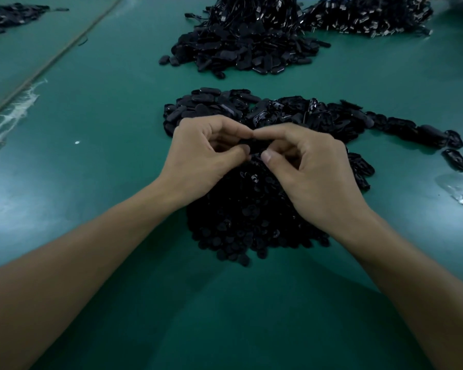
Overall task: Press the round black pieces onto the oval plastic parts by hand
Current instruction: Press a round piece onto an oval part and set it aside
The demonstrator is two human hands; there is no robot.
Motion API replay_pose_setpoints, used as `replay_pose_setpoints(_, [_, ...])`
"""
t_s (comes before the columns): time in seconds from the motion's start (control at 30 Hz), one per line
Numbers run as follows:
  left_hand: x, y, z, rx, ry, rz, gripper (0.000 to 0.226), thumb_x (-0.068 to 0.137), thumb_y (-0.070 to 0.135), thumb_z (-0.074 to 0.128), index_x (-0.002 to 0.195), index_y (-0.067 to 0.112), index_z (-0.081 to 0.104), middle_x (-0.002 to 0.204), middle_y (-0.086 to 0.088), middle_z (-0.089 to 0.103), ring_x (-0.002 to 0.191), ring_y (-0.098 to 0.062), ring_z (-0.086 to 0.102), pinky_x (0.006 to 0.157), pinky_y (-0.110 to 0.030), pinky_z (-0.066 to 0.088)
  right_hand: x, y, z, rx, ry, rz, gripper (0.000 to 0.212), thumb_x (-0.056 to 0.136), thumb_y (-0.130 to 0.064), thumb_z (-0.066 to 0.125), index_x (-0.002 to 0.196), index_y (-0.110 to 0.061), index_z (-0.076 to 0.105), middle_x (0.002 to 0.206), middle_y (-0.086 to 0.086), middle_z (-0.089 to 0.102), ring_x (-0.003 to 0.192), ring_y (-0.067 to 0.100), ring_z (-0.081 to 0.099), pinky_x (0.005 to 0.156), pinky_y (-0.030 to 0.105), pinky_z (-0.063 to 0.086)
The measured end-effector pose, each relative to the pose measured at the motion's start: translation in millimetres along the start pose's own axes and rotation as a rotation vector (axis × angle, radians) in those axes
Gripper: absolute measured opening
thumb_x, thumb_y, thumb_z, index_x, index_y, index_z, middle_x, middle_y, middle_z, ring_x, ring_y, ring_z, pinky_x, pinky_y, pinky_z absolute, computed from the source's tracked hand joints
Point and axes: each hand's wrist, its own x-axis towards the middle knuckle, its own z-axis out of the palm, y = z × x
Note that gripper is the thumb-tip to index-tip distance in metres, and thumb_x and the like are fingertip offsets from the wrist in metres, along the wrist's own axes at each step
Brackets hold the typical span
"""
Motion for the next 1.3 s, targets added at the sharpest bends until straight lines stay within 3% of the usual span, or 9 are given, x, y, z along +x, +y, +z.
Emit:
replay_pose_setpoints(0.17, [-3.7, 2.9, 4.7, 0.028, -0.057, 0.057, 0.019, 0.08, 0.005, 0.076, 0.094, 0.018, 0.076, 0.087, 0.003, 0.078, 0.08, -0.014, 0.075, 0.077, -0.03, 0.061, 1.1, 1.2, 0.3, 0.01, 0.017, 0.042, 0.016, 0.091, -0.011, 0.071, 0.093, -0.027, 0.067, 0.082, -0.014, 0.067, 0.08, -0.002, 0.064, 0.069, 0.008, 0.049])
replay_pose_setpoints(0.47, [-4.8, 4.3, 4.9, 0.027, -0.085, 0.066, 0.022, 0.079, 0.001, 0.078, 0.092, 0.018, 0.076, 0.084, 0.003, 0.078, 0.077, -0.013, 0.075, 0.074, -0.027, 0.06, -0.3, 0.3, 2.4, -0.034, 0.056, 0.034, 0.018, 0.09, -0.007, 0.069, 0.088, -0.024, 0.064, 0.075, -0.013, 0.065, 0.077, 0.001, 0.063, 0.065, 0.011, 0.048])
replay_pose_setpoints(0.67, [-5.8, 6.3, 3.8, 0.074, -0.139, 0.074, 0.024, 0.08, -0.001, 0.078, 0.093, 0.018, 0.075, 0.086, 0.006, 0.076, 0.076, -0.009, 0.073, 0.073, -0.022, 0.058, -1.0, -0.2, 0.1, -0.027, 0.009, 0.038, 0.026, 0.088, -0.005, 0.069, 0.082, -0.019, 0.048, 0.07, -0.001, 0.063, 0.066, 0.015, 0.059, 0.06, 0.032, 0.045])
replay_pose_setpoints(0.8, [-7.6, 6.5, 4.0, 0.112, -0.161, 0.114, 0.023, 0.081, 0.0, 0.075, 0.096, 0.017, 0.073, 0.088, 0.008, 0.074, 0.076, -0.011, 0.071, 0.072, -0.027, 0.059, -1.3, -0.7, -0.1, -0.051, 0.034, 0.067, 0.032, 0.087, -0.009, 0.072, 0.077, -0.023, 0.044, 0.067, 0.001, 0.061, 0.067, 0.02, 0.062, 0.058, 0.035, 0.045])
replay_pose_setpoints(0.93, [-7.8, 6.4, 4.5, 0.16, -0.134, 0.176, 0.02, 0.083, 0.007, 0.075, 0.098, 0.02, 0.072, 0.088, 0.011, 0.073, 0.075, -0.01, 0.071, 0.07, -0.025, 0.058, -1.3, 0.1, -1.7, -0.006, 0.05, 0.122, 0.032, 0.088, -0.014, 0.073, 0.075, -0.025, 0.046, 0.074, 0.002, 0.068, 0.07, 0.022, 0.068, 0.061, 0.043, 0.055])
replay_pose_setpoints(1.07, [-6.7, 4.4, 2.9, 0.285, -0.106, 0.234, 0.017, 0.083, 0.007, 0.078, 0.098, 0.014, 0.074, 0.088, 0.018, 0.071, 0.075, 0.005, 0.067, 0.07, -0.013, 0.052, -1.0, -0.6, -0.6, 0.038, 0.005, 0.118, 0.032, 0.089, -0.003, 0.063, 0.074, -0.029, 0.05, 0.07, 0.0, 0.07, 0.065, 0.014, 0.069, 0.063, 0.042, 0.057])
replay_pose_setpoints(1.17, [-4.8, 2.3, 0.6, 0.34, -0.085, 0.229, 0.016, 0.083, 0.009, 0.078, 0.098, 0.014, 0.074, 0.084, 0.018, 0.07, 0.072, 0.007, 0.064, 0.068, -0.01, 0.049, -2.2, -1.7, -0.5, 0.084, -0.047, 0.104, 0.037, 0.089, 0.005, 0.055, 0.077, -0.03, 0.049, 0.073, -0.001, 0.071, 0.068, 0.011, 0.071, 0.065, 0.038, 0.06])
replay_pose_setpoints(1.3, [-4.3, 1.8, -0.6, 0.333, -0.121, 0.212, 0.016, 0.085, 0.011, 0.077, 0.1, 0.015, 0.073, 0.087, 0.014, 0.071, 0.076, 0.002, 0.067, 0.071, -0.017, 0.054, -0.5, 0.9, 0.1, 0.082, -0.059, 0.093, 0.026, 0.093, -0.009, 0.066, 0.082, -0.028, 0.051, 0.07, -0.001, 0.072, 0.064, 0.012, 0.07, 0.061, 0.032, 0.058])
